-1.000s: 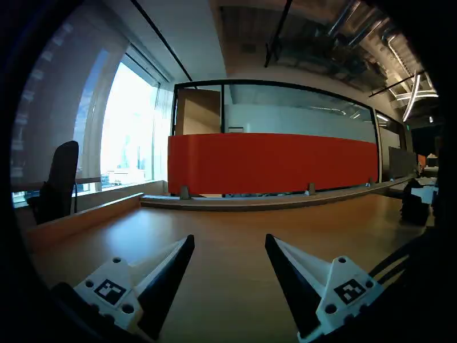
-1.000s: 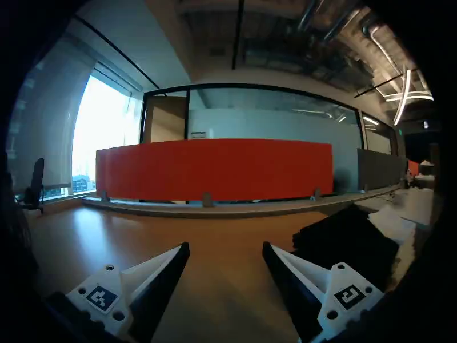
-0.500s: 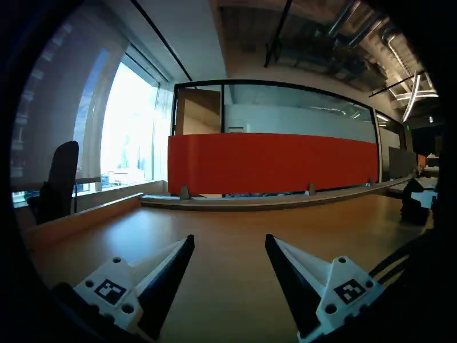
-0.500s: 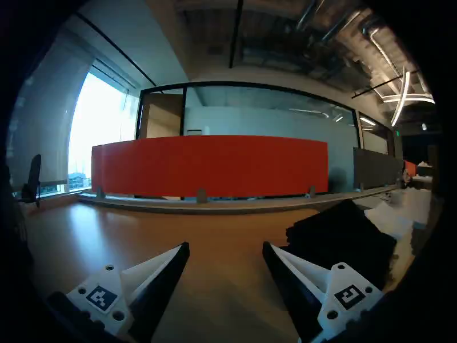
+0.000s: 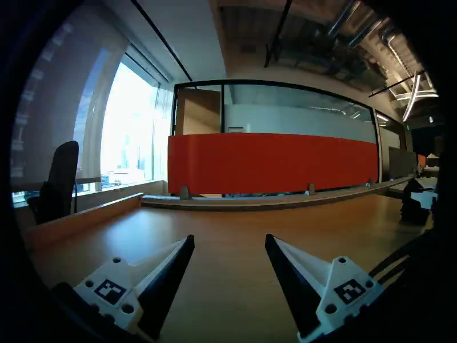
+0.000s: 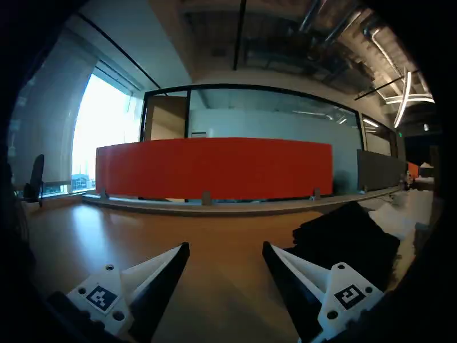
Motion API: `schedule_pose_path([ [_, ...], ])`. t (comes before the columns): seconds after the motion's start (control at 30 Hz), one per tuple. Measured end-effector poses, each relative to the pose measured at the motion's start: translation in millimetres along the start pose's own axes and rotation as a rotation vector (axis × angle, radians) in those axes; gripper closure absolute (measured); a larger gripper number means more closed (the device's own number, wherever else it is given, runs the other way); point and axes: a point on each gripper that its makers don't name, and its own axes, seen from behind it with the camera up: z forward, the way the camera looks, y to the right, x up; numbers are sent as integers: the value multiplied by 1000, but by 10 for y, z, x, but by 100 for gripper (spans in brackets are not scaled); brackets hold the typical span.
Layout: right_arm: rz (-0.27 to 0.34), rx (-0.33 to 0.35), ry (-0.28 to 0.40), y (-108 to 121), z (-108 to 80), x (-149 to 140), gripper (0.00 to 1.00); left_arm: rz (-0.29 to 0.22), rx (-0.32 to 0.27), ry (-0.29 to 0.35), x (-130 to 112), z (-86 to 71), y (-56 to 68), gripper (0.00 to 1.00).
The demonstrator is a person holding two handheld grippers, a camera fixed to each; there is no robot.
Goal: Fold towel
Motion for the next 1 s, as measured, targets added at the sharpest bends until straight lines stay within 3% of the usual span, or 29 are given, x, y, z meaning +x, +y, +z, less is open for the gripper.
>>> schedule_pose_path([
  [1.0, 1, 9, 12, -40, -61, 44, 1, 0, 0, 0, -1, 4, 3, 8],
])
